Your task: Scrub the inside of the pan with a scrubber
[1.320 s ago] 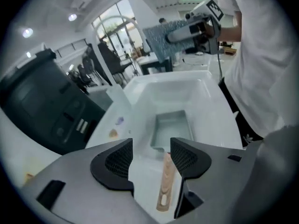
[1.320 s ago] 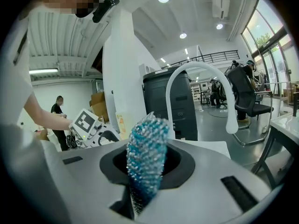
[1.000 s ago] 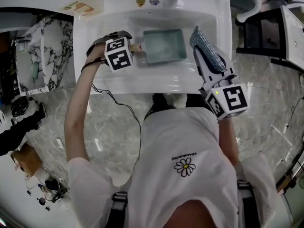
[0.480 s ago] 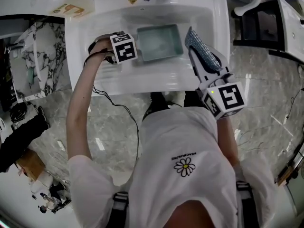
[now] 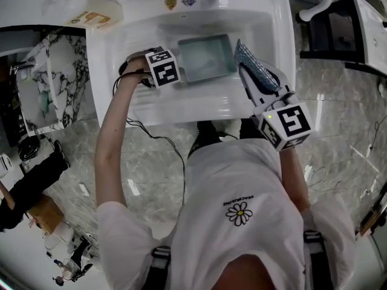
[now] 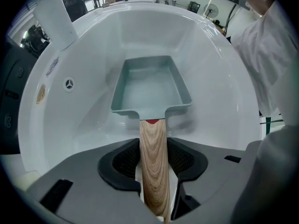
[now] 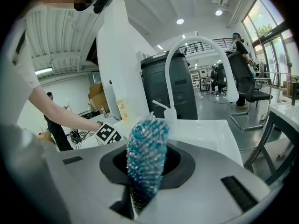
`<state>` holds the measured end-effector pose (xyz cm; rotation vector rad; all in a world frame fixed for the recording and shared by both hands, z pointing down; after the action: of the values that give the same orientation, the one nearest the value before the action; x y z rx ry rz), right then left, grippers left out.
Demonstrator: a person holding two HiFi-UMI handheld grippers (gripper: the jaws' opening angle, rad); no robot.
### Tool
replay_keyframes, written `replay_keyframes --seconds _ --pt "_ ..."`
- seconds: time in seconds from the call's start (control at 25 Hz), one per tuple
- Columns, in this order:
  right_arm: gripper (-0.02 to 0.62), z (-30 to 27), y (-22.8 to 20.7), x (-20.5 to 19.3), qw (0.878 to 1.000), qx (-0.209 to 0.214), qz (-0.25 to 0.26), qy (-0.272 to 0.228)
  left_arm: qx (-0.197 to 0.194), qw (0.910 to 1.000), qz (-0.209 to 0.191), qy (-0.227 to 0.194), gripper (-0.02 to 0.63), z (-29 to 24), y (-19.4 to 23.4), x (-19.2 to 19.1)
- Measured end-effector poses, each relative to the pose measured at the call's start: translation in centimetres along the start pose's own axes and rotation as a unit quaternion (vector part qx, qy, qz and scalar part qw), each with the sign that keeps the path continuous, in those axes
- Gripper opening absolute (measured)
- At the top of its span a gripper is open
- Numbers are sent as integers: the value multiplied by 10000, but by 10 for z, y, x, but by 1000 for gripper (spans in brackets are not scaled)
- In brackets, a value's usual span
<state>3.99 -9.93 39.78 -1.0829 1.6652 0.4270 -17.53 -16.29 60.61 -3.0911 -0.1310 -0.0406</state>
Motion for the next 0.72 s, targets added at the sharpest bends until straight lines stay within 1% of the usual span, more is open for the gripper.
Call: replay_keyframes --seconds 0.12,0.28,0.4,0.48,0.56,0.64,0.72 --pt "57 -5 0 -2 9999 21 -94 43 59 10000 -20 -17 172 -1 3 0" --pt "57 -12 -6 -3 9998 -10 -63 201 118 9997 -187 128 170 -2 6 2" --pt "57 -23 -16 -5 9988 33 -116 480 195 9994 -229 148 170 2 9 2" --pt "57 -35 -24 -12 9962 169 -148 841 236 9993 -239 135 170 8 11 3" --pt "57 -51 -33 -24 9903 336 -180 1335 276 9993 -240 112 170 16 13 5" --pt "57 -68 -43 -40 9801 515 -327 1891 308 9992 -230 95 170 22 13 7" --pt "57 -86 -54 -59 9653 676 -633 2443 324 9992 -208 81 170 27 11 9"
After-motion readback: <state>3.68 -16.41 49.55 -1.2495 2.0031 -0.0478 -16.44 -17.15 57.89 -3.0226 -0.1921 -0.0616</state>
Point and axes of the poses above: the fingertips, and each gripper's own axes: z backward along the fingers, y to its left, x out of its top, the point moved 3 cm from there along z, backward along the fingers, and after that the axes turned 6 degrees about x, right-handed, at the moved point
